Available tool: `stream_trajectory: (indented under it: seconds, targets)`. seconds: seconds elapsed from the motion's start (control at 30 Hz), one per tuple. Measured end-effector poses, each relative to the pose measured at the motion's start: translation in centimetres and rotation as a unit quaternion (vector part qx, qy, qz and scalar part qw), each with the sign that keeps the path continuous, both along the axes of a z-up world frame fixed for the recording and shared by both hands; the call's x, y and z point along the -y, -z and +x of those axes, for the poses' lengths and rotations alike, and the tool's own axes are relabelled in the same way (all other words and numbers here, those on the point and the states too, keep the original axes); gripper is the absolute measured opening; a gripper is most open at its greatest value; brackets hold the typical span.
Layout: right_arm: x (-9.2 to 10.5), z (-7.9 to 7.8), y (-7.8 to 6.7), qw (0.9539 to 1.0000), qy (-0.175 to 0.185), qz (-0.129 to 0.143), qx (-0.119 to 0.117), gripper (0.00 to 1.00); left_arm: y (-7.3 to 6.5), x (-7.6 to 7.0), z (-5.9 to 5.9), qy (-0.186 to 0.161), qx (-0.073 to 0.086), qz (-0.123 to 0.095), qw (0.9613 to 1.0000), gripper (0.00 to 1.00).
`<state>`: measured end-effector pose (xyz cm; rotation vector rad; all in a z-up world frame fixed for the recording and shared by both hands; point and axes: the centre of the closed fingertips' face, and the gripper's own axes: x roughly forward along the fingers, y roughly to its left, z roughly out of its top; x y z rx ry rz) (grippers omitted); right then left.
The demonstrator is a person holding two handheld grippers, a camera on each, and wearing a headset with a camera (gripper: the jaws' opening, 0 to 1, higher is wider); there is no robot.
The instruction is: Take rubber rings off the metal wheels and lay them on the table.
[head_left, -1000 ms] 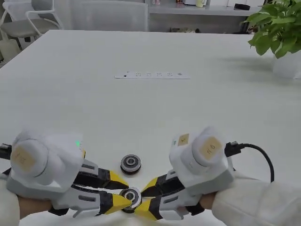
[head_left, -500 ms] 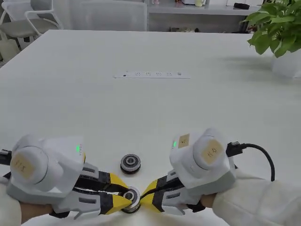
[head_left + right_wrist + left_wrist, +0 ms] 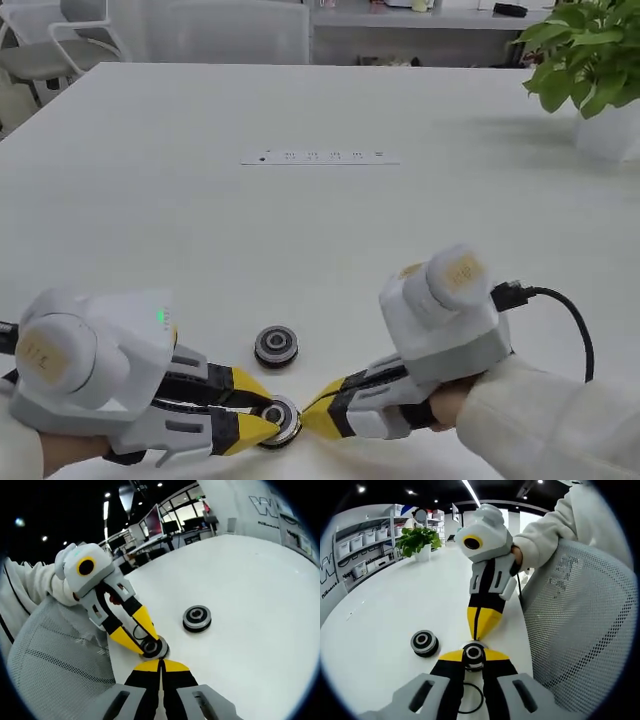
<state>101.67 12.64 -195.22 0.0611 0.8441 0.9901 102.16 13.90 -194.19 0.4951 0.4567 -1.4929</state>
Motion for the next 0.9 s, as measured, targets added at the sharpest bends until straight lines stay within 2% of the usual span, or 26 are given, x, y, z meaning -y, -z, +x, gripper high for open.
stream_trajectory:
  seconds: [0.13, 0.2, 0.27, 0.5, 0.9]
  targets:
    - [0.0, 0.2, -0.2, 0.9997, 0.012, 0.018, -0.008, 0.00, 0.0, 0.0, 0.0, -0.001, 0.001, 0.000, 1.0000, 0.07]
    - [-0.2, 0.2, -0.7, 0.9989, 0.022, 0.037, -0.017, 0.00, 0.0, 0.0, 0.0, -0.001, 0.001, 0.000, 1.0000, 0.07]
    - [-0.3, 0.2, -0.6, 0.9993, 0.017, 0.031, -0.012, 0.00, 0.0, 0.0, 0.0, -0.001, 0.001, 0.000, 1.0000, 0.07]
    - [-0.5, 0.1, -0.7, 0.9988, 0.018, 0.041, -0.018, 0.00, 0.0, 0.0, 0.0, -0.002, 0.000, -0.002, 1.0000, 0.07]
    - [-1.2, 0.1, -1.2, 0.9986, 0.010, 0.050, -0.013, 0.00, 0.0, 0.0, 0.0, -0.001, 0.000, -0.006, 1.0000, 0.07]
